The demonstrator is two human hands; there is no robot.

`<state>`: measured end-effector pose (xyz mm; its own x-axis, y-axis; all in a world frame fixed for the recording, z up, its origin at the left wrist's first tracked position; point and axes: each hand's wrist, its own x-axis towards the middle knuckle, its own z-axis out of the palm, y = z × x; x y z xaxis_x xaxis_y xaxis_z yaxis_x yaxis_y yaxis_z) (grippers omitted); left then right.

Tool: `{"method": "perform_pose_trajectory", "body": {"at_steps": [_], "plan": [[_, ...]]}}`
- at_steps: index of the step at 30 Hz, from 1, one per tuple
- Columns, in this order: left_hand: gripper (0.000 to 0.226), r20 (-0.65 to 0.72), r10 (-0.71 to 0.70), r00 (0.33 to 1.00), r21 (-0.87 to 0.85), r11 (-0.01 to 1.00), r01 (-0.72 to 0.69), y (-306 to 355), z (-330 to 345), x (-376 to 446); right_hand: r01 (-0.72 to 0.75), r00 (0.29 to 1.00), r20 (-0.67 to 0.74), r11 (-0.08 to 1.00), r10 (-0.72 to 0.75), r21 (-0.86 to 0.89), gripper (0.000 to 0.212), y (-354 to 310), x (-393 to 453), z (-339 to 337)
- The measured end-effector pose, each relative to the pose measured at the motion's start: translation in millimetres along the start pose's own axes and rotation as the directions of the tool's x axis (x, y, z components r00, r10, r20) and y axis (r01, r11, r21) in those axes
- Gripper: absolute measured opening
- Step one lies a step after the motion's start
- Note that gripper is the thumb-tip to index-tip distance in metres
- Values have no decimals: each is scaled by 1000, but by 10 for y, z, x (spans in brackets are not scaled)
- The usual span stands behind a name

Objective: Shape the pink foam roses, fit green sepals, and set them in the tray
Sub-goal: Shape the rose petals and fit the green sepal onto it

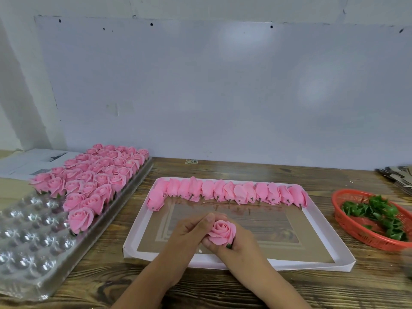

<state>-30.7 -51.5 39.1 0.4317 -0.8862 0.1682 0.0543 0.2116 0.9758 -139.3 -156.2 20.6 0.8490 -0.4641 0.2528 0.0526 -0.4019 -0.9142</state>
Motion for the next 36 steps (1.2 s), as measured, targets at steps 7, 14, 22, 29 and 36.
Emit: {"method": "perform_pose_trajectory", "body": {"at_steps": [7, 14, 22, 29, 36], "plan": [[35, -16, -49, 999, -3, 999, 49, -49, -12, 21, -26, 999, -38, 997, 29, 79, 29, 19, -15, -20], [28, -24, -42, 999, -7, 999, 42, -56, -25, 28, 1, 998, -55, 998, 2, 56, 23, 32, -4, -22], [47, -56, 91, 994, 32, 996, -89, -65, -39, 11, -1, 999, 35, 988, 6, -155, 29, 26, -17, 24], [10, -32, 168, 985, 293, 944, -151, -156, -26, 29, -8, 993, 116, 986, 28, -166, 39, 59, 9, 56], [25, -79, 170, 982, 245, 959, -146, -105, -12, 19, -35, 988, 148, 997, 44, -65, 40, 10, 7, 28]]}}
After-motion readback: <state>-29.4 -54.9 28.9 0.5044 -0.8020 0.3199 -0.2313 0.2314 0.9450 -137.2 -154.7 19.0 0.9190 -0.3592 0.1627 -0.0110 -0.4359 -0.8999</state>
